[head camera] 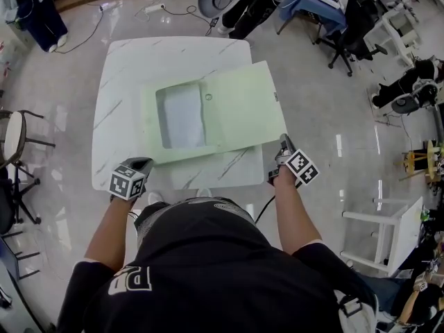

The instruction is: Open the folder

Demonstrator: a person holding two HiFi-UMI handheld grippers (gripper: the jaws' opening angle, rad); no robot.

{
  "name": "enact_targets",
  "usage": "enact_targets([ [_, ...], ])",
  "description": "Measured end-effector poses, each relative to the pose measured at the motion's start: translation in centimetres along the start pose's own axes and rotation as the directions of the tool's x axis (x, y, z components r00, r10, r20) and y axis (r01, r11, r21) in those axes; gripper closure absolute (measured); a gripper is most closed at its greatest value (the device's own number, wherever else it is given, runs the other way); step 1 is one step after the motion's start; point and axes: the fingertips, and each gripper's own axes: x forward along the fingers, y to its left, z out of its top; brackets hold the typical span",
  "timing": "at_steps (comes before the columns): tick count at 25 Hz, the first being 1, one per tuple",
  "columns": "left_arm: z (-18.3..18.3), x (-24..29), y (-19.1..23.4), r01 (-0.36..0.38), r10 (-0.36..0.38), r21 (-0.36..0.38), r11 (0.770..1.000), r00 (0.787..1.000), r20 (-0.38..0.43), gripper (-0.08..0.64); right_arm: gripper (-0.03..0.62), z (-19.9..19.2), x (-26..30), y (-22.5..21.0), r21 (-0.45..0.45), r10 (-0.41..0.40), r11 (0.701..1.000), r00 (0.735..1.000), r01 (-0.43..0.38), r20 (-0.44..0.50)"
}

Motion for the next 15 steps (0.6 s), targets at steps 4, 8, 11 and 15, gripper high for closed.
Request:
enact_targets([
  [4, 0.2, 0.0, 0.2, -0.017, 0.017, -0.011, 1.0, 1.0, 0.002, 0.509, 0.588, -0.8, 1.3, -2.3, 0.033, -0.019, 0.999, 0.999, 0.02, -0.04],
  [8, 0.2, 0.1, 0.2, -0.048, 0.048, -0.02, 0.999, 0.999, 0.012, 0.508, 0.588, -1.7, 2.5, -4.4, 0.06, -0.043, 0.997, 0.996, 0.048, -0.081],
  [11, 0.1, 0.0, 0.3, -0.065, 0.066, -0.036, 0.997, 0.998, 0.018, 0.508, 0.588, -2.6, 3.4, -5.9, 0.087, -0.054, 0.994, 0.992, 0.065, -0.117],
  [15, 0.1, 0.1, 0.3, -0.081, 0.082, -0.045, 0.996, 0.997, 0.016, 0.508, 0.586, -3.9, 4.4, -7.5, 0.108, -0.069, 0.99, 0.985, 0.087, -0.161],
])
